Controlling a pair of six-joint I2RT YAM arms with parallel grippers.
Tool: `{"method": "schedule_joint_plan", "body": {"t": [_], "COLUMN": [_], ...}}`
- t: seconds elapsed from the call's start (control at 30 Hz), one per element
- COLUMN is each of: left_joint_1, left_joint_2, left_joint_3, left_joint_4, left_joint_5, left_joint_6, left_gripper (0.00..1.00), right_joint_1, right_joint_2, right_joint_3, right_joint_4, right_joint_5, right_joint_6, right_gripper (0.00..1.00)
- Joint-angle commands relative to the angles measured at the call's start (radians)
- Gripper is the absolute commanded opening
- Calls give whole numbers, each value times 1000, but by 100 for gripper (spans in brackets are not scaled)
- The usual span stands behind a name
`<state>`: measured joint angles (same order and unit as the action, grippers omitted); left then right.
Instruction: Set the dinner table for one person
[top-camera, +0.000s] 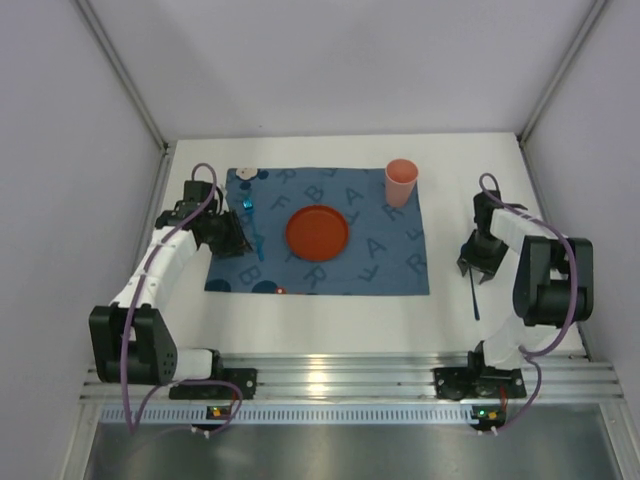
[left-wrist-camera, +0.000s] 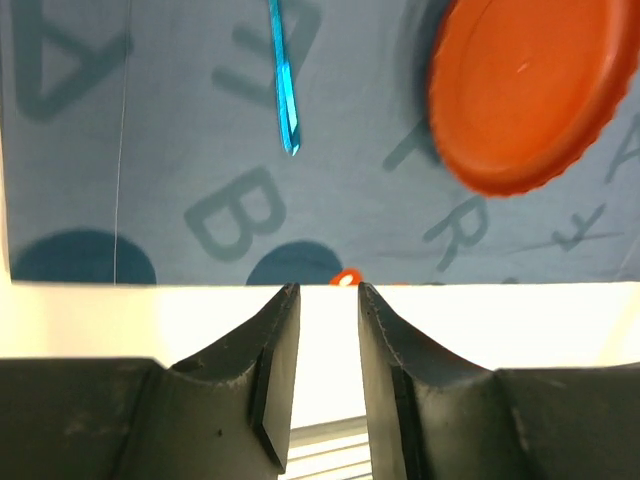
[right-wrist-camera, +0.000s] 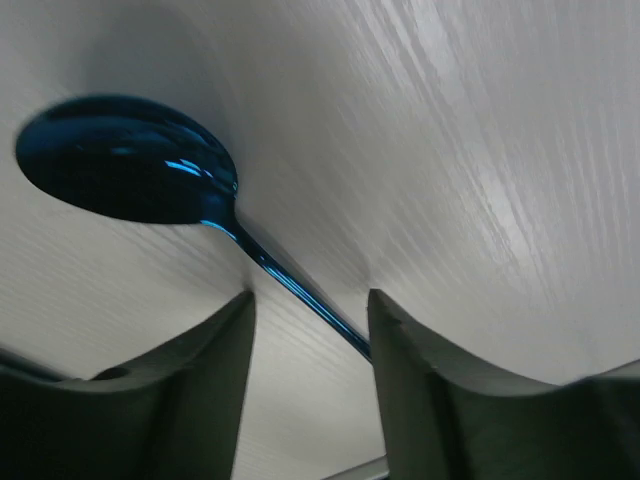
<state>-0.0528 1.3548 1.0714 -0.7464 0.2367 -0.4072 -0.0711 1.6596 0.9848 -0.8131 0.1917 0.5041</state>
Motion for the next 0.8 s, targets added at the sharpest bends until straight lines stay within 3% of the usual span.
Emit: {"method": "schedule_joint_plan", "body": {"t": [0.0, 0.13, 0.23, 0.4, 0.53, 0.63, 0.77], "left_joint_1": [5, 4, 1, -12, -27, -38, -47], "left_joint_2": [-68, -100, -115, -129, -125, -105, -72], "left_joint_3": [-51, -93, -97, -106, -100, -71, -25], "left_joint_4": [-28, -31, -45, -59, -44, -36, -22], "left_joint_5": [-16, -17, -17, -36, -20, -14, 4], "left_joint_6": [-30, -41, -45, -41, -50, -53, -56], "left_gripper": [34, 34, 33, 33, 33, 33, 33], "right_joint_1": [-13, -15, -15, -13, 16, 63, 226], "right_joint_2": [69, 132, 175, 158, 7, -107, -210], "right_joint_3": [48, 58, 66, 95, 181, 263, 342], "right_joint_4": [113, 152, 161, 123, 10, -107, -219], "right_joint_5": [64, 78, 92, 104, 143, 137, 91], "right_joint_6": [-21, -44, -49, -45, -45, -24, 28], "right_gripper": [45, 25, 0, 0, 0, 0, 0]}}
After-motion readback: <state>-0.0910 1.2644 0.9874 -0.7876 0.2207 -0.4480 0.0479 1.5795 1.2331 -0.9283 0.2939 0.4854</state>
